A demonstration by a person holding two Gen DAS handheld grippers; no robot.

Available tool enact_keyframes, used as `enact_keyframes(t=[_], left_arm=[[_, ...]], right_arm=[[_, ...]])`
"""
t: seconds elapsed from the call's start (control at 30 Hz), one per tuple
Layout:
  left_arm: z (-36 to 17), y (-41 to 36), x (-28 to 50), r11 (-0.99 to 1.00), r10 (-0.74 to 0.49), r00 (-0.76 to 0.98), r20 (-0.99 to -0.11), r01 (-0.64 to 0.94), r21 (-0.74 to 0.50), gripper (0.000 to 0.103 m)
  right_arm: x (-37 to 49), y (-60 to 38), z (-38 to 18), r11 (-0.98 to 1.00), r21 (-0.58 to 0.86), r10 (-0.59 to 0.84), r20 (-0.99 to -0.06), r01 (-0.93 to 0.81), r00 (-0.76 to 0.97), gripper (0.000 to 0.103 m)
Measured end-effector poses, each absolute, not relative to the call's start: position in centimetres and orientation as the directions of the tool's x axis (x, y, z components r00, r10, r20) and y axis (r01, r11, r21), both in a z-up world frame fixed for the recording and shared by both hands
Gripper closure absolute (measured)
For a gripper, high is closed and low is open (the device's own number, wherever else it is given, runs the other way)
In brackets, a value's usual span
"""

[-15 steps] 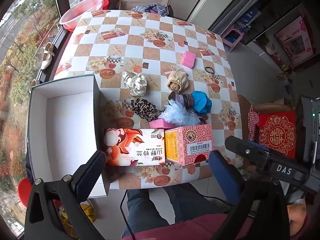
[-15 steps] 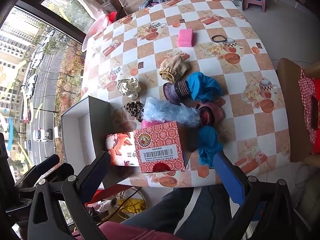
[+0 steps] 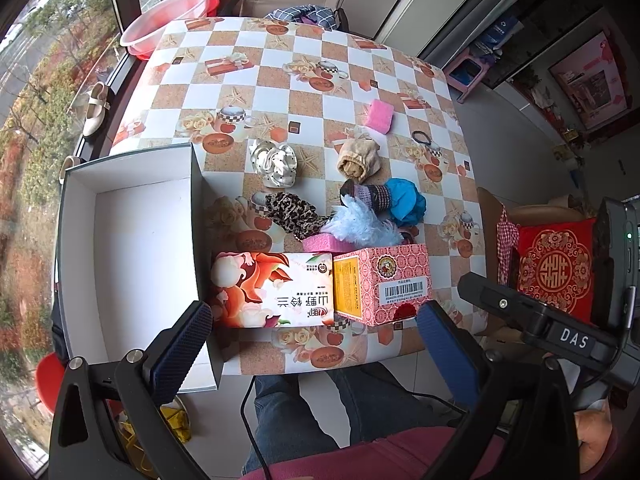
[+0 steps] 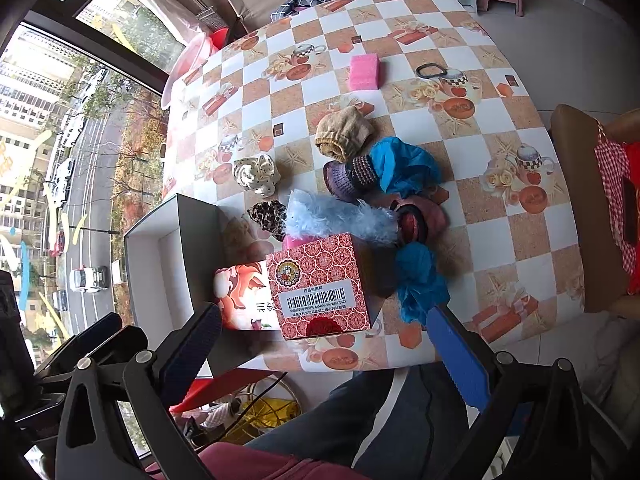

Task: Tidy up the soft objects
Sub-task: 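Move both tools toward the pile of soft items on the table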

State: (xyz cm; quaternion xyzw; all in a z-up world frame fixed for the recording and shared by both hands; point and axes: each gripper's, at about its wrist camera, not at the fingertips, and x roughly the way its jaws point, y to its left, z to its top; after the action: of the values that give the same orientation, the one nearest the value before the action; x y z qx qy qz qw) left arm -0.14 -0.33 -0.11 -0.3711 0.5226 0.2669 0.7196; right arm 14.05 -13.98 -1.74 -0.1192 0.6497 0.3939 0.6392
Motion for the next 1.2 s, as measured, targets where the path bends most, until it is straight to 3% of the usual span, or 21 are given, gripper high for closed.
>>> enact_keyframes(t=[0.53, 1.2], left_arm=[[-1.2, -0.2, 0.5, 0.600, 0.001, 0.313, -0.950, -0.760, -0.250, 0.000], [-4.5, -0.8, 11.2, 0.742, -0.091, 0.174, -0.980, -0.644, -0.184, 0.000]], right_arm=[[16.0, -16.3, -3.1, 0.726, 0.366, 0.341, -0.927, -0.583, -0.157, 0.000], [20.8, -21.2, -10.2, 0.805, 0.349, 0.279, -0.936, -0.479, -0.213, 0.000]])
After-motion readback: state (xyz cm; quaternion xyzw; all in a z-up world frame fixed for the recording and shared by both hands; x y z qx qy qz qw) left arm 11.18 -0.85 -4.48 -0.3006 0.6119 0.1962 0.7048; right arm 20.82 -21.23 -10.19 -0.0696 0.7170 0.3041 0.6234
